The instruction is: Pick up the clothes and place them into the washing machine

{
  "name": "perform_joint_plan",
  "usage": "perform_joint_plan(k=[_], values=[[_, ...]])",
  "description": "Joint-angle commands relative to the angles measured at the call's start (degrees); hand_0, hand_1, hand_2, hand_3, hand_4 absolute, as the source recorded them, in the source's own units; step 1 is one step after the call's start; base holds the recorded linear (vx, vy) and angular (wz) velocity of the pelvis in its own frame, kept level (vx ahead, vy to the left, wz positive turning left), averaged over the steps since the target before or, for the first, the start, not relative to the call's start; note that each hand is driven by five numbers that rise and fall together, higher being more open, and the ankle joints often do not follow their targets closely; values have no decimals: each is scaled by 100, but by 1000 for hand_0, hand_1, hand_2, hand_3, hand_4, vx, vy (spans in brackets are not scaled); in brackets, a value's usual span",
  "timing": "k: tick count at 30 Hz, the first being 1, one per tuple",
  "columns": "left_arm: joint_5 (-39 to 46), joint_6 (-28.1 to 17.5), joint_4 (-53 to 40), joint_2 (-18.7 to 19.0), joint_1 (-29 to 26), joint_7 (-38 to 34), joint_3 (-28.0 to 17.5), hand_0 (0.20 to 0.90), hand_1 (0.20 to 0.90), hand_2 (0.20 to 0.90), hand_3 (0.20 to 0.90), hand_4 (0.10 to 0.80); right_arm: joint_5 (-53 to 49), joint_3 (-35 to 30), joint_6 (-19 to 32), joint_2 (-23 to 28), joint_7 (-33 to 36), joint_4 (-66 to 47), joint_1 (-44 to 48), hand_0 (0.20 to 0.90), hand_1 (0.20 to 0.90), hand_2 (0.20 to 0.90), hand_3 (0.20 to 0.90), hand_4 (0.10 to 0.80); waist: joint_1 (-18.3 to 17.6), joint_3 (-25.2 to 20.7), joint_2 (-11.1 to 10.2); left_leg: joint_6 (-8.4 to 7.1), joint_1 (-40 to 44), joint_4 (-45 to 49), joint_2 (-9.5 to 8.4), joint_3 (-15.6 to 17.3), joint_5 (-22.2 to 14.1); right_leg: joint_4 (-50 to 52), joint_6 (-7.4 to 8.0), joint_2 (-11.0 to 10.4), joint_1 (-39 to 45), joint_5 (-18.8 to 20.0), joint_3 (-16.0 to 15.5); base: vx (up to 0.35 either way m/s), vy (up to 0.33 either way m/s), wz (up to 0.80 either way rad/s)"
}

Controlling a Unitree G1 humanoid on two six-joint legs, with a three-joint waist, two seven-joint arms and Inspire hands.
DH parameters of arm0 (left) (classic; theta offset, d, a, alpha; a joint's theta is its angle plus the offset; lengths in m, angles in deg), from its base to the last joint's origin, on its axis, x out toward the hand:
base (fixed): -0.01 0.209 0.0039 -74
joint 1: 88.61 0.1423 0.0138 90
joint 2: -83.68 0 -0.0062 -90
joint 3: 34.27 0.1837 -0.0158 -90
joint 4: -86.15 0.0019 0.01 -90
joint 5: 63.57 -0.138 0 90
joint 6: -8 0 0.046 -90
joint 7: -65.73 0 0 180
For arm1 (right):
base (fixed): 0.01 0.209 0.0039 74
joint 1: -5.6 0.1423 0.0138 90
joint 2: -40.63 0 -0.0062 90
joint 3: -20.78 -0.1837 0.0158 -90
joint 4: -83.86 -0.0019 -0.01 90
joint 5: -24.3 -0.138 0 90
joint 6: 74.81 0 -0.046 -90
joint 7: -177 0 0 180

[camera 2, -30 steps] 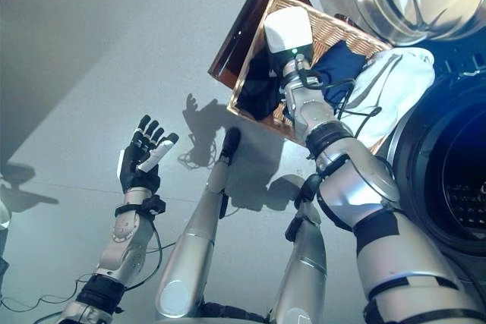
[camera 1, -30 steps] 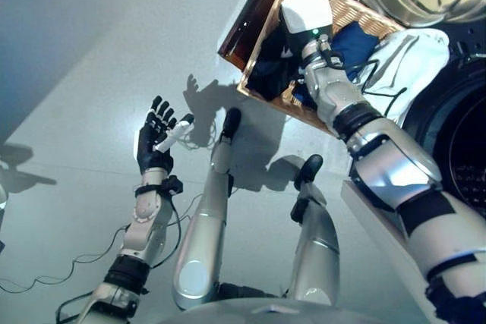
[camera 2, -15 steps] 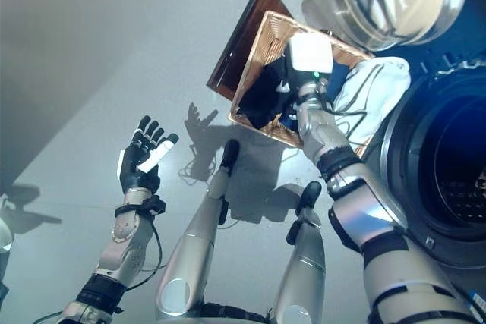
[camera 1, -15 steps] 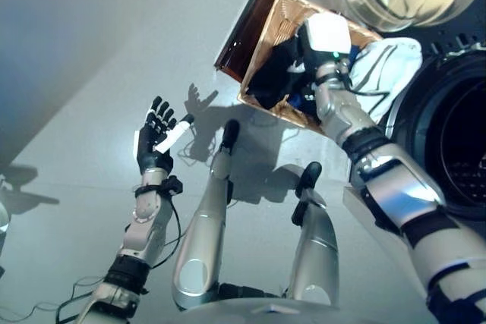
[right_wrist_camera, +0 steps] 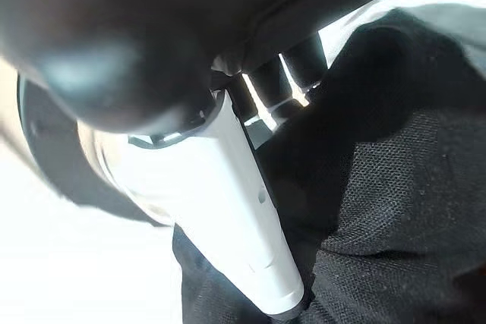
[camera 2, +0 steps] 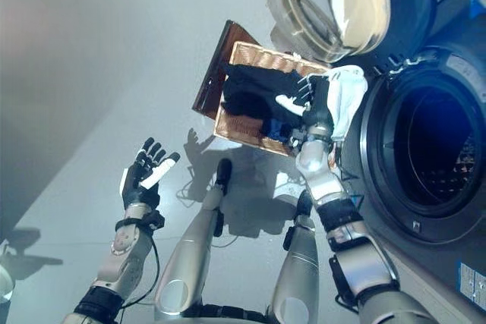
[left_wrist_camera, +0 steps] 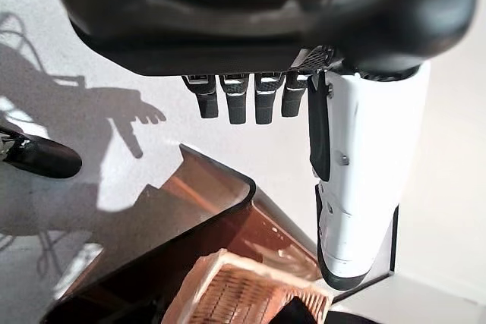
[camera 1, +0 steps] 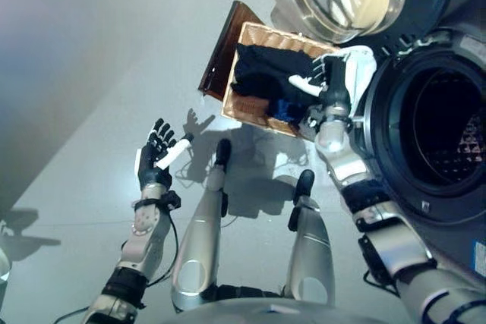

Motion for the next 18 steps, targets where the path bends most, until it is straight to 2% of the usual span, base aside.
perform_joint_plan(k=[1, 2, 5, 12, 18], values=[[5, -221, -316, 172, 173, 87, 5, 900, 900, 900, 900, 800, -621, -481, 1073, 108, -133, -1108, 132, 200, 200, 200, 200, 300, 11, -273, 142, -116, -30, 692, 36, 266, -897, -348, -393, 76, 62, 204, 222, 28, -17, -14], [5, -221, -316, 172, 173, 87, 5, 900, 900, 900, 900, 800, -621, -481, 1072, 108, -133, -1109, 131, 200, 200, 200, 200, 300, 12, -274, 141, -116, -31, 692, 36, 267, -897, -347, -393, 76, 61, 204, 222, 36, -22, -9], [53, -180, -225, 124, 185, 148, 82, 900, 900, 900, 900, 800, -1870, -662, 1556, -297, -349, -1302, -194, 200, 200, 200, 200, 300, -46, -322, 175, -119, 63, 716, 58, 301, -959, -298, -398, 93, 108, 142, 286, 24, -28, -8], [213, -106, -141, 2, 196, 218, 247, 900, 900, 900, 900, 800, -4057, -1139, 2362, -995, -712, -1396, -658, 200, 200, 200, 200, 300, -134, -384, 304, -122, 127, 726, 50, 371, -1005, -253, -395, 96, 103, 85, 362, 10, -7, -5], [339, -90, -87, -82, 203, 262, 348, 900, 900, 900, 900, 800, -5235, -1550, 2861, -1423, -932, -1363, -845, 200, 200, 200, 200, 300, -204, -421, 419, -122, 125, 796, 42, 413, -1067, -209, -402, 98, 82, 48, 434, 3, 2, -4]])
